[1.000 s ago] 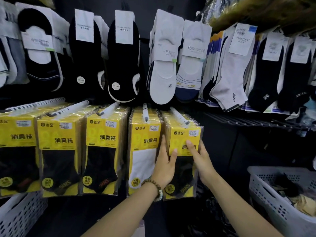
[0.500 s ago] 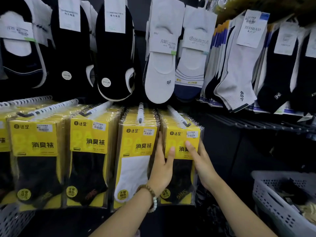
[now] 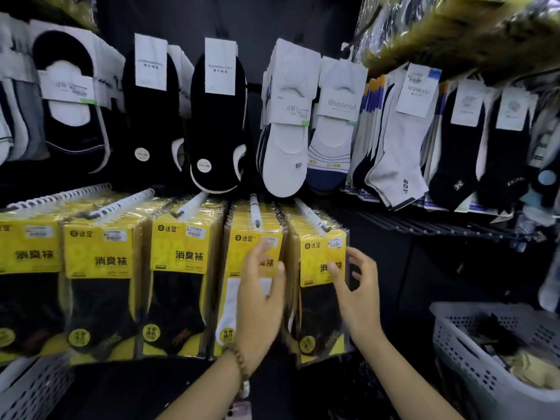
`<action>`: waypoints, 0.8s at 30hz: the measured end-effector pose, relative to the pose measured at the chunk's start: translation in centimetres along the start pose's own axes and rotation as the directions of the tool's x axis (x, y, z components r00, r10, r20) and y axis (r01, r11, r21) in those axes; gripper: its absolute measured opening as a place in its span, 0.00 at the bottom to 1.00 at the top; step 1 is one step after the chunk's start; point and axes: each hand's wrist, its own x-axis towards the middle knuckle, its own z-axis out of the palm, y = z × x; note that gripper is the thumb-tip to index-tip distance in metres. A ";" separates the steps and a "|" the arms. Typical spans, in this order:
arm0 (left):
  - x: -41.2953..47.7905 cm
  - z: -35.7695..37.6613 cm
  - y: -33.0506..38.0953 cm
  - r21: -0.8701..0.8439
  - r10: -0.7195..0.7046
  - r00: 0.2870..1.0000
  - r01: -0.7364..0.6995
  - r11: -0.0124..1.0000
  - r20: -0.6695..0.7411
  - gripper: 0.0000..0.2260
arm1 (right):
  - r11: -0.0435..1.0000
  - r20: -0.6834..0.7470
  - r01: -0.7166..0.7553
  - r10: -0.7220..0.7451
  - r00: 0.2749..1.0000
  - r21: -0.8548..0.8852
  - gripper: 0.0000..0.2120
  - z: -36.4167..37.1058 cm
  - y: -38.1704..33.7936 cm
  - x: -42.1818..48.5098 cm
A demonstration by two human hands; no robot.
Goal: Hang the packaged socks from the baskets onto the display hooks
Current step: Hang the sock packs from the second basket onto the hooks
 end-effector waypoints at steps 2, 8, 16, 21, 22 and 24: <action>0.6 -2.1 -0.5 0.070 0.029 0.994 -0.021 0.997 -0.104 0.20 | 0.999 0.063 0.020 -0.018 0.998 -0.033 0.15 0.8 -1.0 -1.1; 1.3 -4.0 -3.2 0.183 -0.167 0.979 0.143 0.973 0.120 0.29 | 0.998 0.423 -0.029 0.047 0.905 -0.049 0.25 6.0 -2.8 -3.5; 2.4 -4.9 -4.0 0.102 -0.308 0.931 0.293 0.951 0.196 0.29 | 0.966 0.399 -0.258 0.223 0.890 0.035 0.30 8.5 -1.4 -4.9; 2.5 -4.7 -5.1 0.053 -0.380 0.899 0.378 0.924 0.217 0.28 | 0.912 0.411 -0.398 0.327 0.851 0.097 0.26 9.6 -0.1 -4.7; 2.8 -4.5 -5.2 0.043 -0.371 0.905 0.370 0.928 0.209 0.28 | 0.910 0.403 -0.393 0.314 0.859 0.129 0.25 10.0 -0.2 -4.4; 3.2 -4.2 -5.3 0.031 -0.342 0.919 0.342 0.939 0.196 0.27 | 0.914 0.375 -0.366 0.282 0.883 0.174 0.23 10.6 -0.1 -3.8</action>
